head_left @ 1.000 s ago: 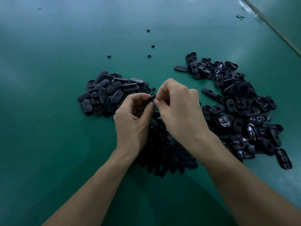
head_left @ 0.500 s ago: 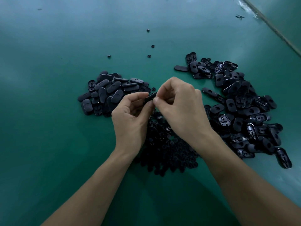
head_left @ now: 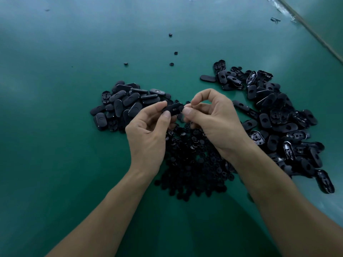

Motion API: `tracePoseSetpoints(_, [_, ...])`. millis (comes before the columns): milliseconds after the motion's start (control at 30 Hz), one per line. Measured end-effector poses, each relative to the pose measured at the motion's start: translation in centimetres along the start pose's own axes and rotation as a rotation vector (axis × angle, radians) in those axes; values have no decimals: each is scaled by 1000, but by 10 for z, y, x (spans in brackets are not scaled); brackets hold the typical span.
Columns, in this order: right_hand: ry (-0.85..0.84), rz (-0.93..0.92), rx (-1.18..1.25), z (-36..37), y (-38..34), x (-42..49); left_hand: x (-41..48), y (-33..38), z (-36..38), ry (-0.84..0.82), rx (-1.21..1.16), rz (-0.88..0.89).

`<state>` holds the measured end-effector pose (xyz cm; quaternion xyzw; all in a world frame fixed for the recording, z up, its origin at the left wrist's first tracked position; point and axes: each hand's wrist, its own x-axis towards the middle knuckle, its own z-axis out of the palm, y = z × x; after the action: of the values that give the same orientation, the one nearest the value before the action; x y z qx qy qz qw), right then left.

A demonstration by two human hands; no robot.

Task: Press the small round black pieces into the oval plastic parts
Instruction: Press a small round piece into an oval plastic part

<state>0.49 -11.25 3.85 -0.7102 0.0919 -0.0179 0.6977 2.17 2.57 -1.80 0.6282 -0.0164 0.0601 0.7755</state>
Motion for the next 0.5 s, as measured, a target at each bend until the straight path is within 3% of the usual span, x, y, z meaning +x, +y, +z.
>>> tracePoseSetpoints(500, [-5, 9, -13, -2, 5, 0, 0, 1, 0, 4, -23, 25])
